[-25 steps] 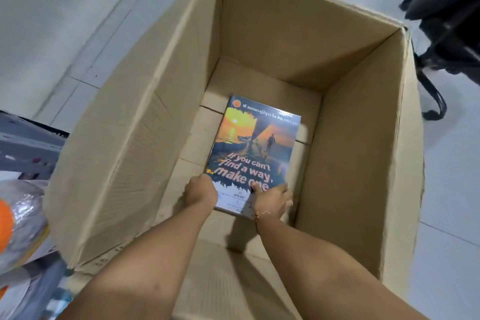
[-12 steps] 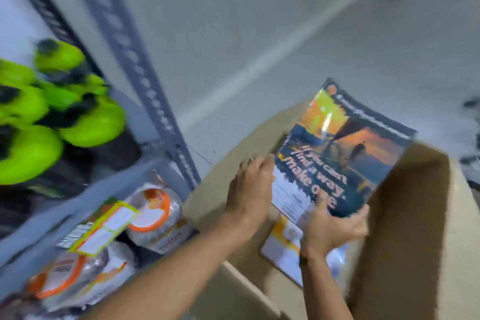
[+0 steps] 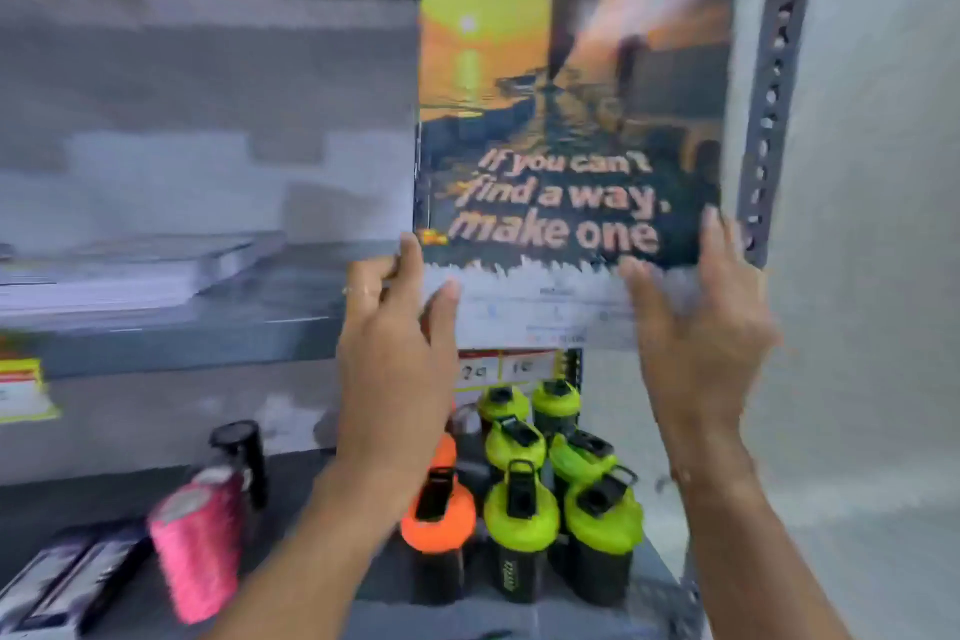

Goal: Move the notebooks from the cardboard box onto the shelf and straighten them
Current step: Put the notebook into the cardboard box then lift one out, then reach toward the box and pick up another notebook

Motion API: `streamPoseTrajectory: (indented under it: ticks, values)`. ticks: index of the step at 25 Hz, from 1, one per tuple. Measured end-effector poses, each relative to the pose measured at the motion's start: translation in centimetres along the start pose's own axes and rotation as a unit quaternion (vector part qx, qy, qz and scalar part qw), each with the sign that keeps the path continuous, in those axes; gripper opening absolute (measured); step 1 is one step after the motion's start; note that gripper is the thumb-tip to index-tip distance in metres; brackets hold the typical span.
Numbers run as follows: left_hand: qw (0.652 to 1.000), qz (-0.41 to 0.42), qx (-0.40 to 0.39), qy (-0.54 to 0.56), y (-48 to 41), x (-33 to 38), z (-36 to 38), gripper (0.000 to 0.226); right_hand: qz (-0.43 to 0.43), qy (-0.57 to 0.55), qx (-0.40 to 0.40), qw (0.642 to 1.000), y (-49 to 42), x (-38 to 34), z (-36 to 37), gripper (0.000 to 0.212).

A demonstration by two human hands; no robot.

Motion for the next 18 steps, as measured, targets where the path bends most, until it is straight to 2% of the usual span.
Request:
streamPoseTrajectory:
  ticks: [2, 4, 5, 8, 10, 11, 12, 13, 14, 15, 16, 17, 18]
  values:
    - [0.993, -0.064, -0.072, -0.073, -3.7, -2.5, 0.8, 0.042, 0.016, 0.007, -0.126, 0.992, -4.0, -1.5, 4.9, 0.046]
    - [0.973, -0.089, -0.155, -0.144, -5.9, -4.5, 2.5, 0.032, 0.035, 0.037, -0.214, 0.976, -5.7, -1.6, 8.9, 0.030]
    - [0.960, -0.102, -0.195, -0.172, -6.4, -5.4, 3.2, 0.029, 0.047, 0.073, -0.255, 0.963, -5.9, -1.1, 10.4, 0.028]
    - [0.914, -0.161, -0.300, -0.220, -6.6, -7.1, 4.4, 0.029, 0.065, 0.244, -0.379, 0.890, -5.6, 0.9, 13.1, 0.038]
    - [0.892, -0.175, -0.329, -0.256, -6.7, -6.5, 4.0, 0.029, 0.080, 0.267, -0.396, 0.875, -5.5, 1.2, 13.2, 0.042]
    - [0.888, -0.165, -0.327, -0.278, -6.7, -5.7, 3.8, 0.029, 0.082, 0.250, -0.384, 0.885, -5.7, 0.9, 12.7, 0.043]
    - [0.893, -0.134, -0.306, -0.303, -6.6, -4.5, 3.8, 0.029, 0.055, 0.212, -0.343, 0.913, -5.6, 0.4, 11.5, 0.043]
    - [0.907, -0.076, -0.268, -0.316, -6.1, -2.8, 4.2, 0.028, 0.007, 0.149, -0.265, 0.953, -5.3, 0.1, 9.3, 0.041]
    - [0.932, 0.012, -0.200, -0.303, -5.3, -0.5, 5.1, 0.026, -0.050, 0.072, -0.141, 0.986, -4.7, 0.2, 5.9, 0.037]
    - [0.951, 0.114, -0.124, -0.260, -3.5, 2.3, 6.2, 0.024, -0.109, -0.001, 0.005, 0.994, -3.2, 0.9, 1.7, 0.031]
    - [0.957, 0.202, -0.086, -0.190, -0.4, 5.3, 7.8, 0.024, -0.137, -0.036, 0.114, 0.983, -0.8, 3.0, -2.4, 0.025]
    - [0.954, 0.270, -0.093, -0.094, 3.7, 8.1, 10.0, 0.024, -0.132, -0.027, 0.176, 0.975, 1.9, 6.4, -5.7, 0.022]
    - [0.941, 0.306, -0.145, 0.003, 7.9, 10.5, 12.3, 0.025, -0.081, 0.010, 0.196, 0.977, 4.5, 10.7, -8.2, 0.023]
Point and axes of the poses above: each hand's wrist, its own y-axis away from the middle knuckle, its own z-axis out of the palm, x = y × z, the point moved 5 cm from there along -y, towards the middle knuckle, and after that the axes turned 8 degrees about z, right-handed, at the moved point
